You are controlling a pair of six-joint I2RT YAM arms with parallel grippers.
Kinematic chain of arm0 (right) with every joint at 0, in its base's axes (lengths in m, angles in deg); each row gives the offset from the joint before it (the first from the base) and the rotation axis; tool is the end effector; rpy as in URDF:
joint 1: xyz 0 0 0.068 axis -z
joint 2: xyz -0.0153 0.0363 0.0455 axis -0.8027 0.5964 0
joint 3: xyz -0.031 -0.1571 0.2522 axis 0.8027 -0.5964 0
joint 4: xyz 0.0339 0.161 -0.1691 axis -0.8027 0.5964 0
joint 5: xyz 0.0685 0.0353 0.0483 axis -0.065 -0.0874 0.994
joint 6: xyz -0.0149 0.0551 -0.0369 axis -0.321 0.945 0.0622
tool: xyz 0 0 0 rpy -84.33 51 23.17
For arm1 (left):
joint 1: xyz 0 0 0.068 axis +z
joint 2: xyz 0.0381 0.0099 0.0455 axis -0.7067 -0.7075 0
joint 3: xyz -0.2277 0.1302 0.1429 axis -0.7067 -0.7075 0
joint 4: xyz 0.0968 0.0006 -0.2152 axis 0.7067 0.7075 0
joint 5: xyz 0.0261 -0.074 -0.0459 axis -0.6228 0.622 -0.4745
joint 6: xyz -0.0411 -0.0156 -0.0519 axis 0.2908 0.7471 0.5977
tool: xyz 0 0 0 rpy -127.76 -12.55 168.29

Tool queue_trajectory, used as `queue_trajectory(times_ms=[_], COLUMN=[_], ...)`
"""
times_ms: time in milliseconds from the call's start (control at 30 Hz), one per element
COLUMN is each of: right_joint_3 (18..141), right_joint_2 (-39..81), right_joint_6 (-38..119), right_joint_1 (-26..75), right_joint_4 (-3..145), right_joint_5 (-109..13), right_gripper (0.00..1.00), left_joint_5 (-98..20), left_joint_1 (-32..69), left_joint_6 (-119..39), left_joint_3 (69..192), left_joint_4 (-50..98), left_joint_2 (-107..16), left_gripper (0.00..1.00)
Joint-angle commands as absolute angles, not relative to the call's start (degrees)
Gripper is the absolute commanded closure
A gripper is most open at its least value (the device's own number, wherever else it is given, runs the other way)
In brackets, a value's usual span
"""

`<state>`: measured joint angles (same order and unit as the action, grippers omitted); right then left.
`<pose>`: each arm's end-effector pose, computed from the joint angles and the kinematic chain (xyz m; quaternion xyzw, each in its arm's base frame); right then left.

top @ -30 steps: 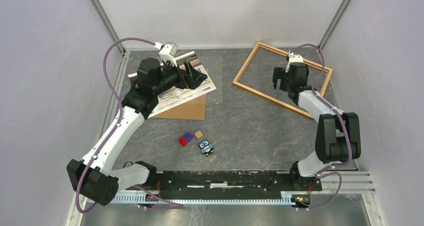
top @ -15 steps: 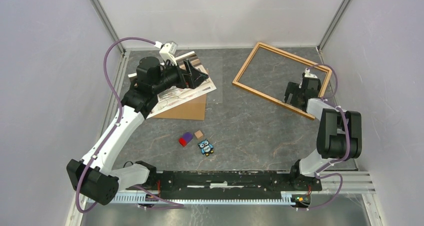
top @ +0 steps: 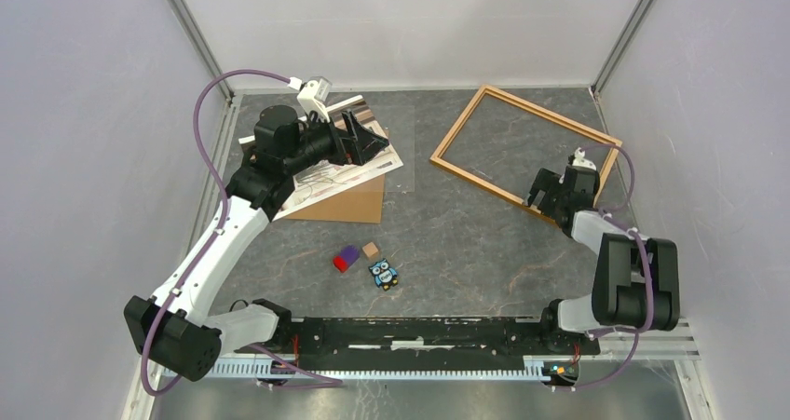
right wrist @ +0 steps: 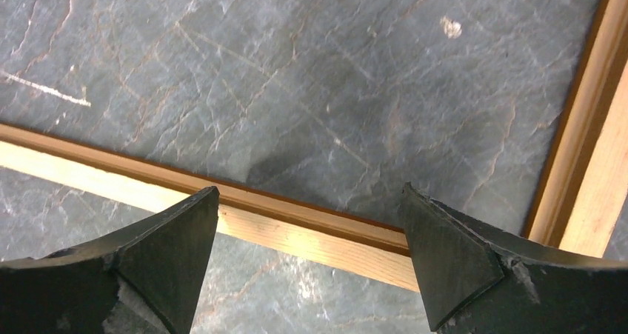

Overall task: Put the photo into the frame
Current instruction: Move the photo frame to the center of the board.

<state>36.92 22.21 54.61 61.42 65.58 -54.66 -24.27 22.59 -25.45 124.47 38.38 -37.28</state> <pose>0.2580 -0.0359 0.1857 0.2286 0.8938 0.0476 0.3829 0.2181 -0.1127 0.4103 0.0960 0.7702 -0.3948 0.4916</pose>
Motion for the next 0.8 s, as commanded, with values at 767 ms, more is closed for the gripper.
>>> queue_trajectory(times_ms=[767], right_joint_3=[23.8], right_joint_2=[-3.2], right_joint_6=[50.3], right_joint_1=[53.7], right_joint_4=[78.4], right_joint_5=[-52.7], right_gripper=[0.02], left_joint_5=[-23.0], left_joint_1=[22.3], left_joint_6=[-23.3], left_joint_3=[126.5], left_joint_4=[37.7], left_joint_2=[-37.4], left_gripper=[0.00])
